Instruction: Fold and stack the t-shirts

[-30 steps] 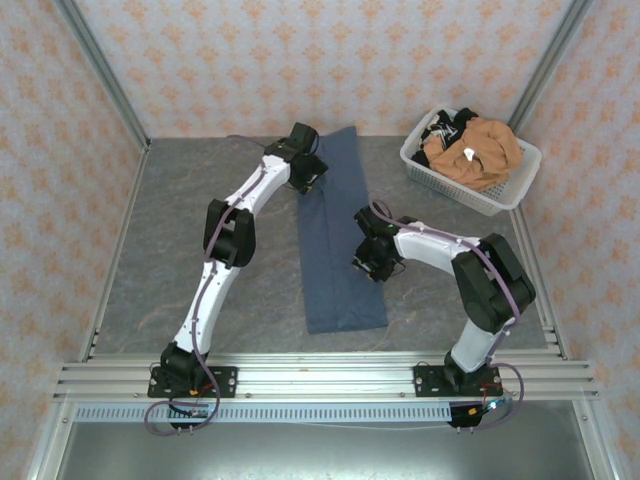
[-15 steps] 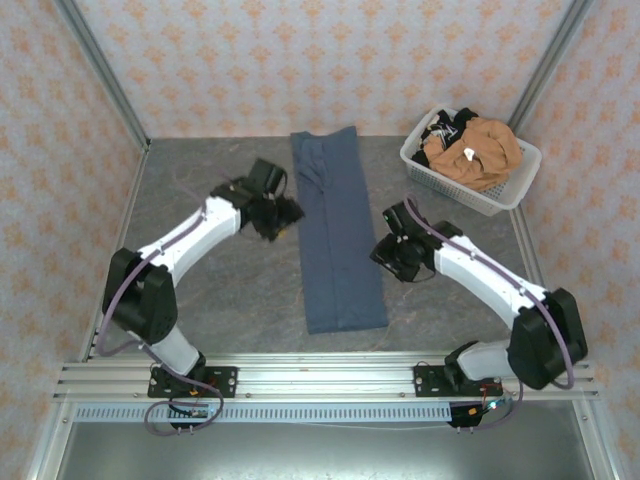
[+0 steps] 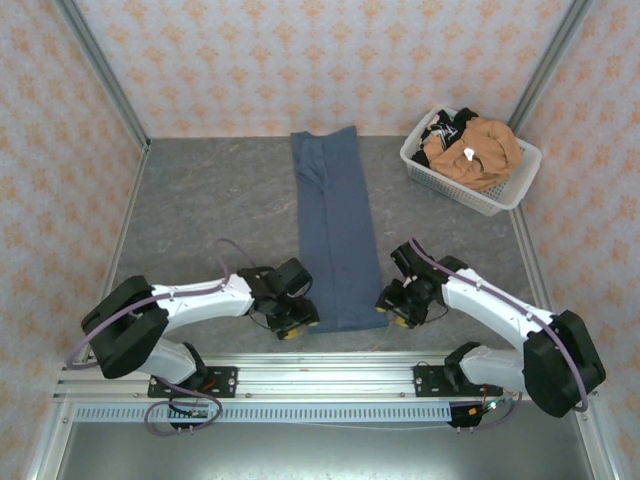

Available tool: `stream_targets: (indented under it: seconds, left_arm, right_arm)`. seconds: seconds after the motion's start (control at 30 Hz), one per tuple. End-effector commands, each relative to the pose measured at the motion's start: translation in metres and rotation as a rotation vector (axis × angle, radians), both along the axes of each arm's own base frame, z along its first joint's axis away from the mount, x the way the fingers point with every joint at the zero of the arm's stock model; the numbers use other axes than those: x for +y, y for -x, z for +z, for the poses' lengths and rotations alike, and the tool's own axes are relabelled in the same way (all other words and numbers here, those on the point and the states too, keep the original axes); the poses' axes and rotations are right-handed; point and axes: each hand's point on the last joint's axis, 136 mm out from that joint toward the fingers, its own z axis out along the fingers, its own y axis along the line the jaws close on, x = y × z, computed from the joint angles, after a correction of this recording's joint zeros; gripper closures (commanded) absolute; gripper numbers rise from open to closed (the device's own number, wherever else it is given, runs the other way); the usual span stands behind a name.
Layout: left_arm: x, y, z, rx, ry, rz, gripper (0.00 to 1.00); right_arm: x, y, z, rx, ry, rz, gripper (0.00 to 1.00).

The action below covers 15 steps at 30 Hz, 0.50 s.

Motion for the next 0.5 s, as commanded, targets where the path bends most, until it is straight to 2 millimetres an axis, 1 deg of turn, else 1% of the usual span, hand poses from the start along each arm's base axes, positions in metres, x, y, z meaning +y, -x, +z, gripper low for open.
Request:
stream_targets:
  seconds: [0.0, 0.1, 0.2, 0.33, 0.47]
  left_arm:
    - [-0.018, -0.013, 0.001, -0.034, 0.017, 0.045, 0.48]
    - [-0.022, -0.014, -0.003, -0.028, -0.007, 0.026, 0.51]
    - [-0.023, -0.016, -0.008, -0.024, -0.028, 0.018, 0.6]
    - [-0.033, -0.026, -0.009, -0.038, -0.029, 0.009, 0.75]
    - [-0.038, -0.034, -0.008, -0.056, -0.038, 0.005, 0.79]
  right_arm:
    - [0.002, 0.003, -0.008, 0.019, 0.0, -0.007, 0.49]
    - [0.002, 0.004, -0.011, 0.021, 0.0, -0.015, 0.49]
    - [0.001, 0.005, -0.015, 0.024, 0.001, -0.022, 0.49]
    - [0.004, 0.005, -0.018, 0.029, 0.0, -0.026, 0.5]
    - [0.009, 0.002, -0.02, 0.033, -0.005, -0.025, 0.52]
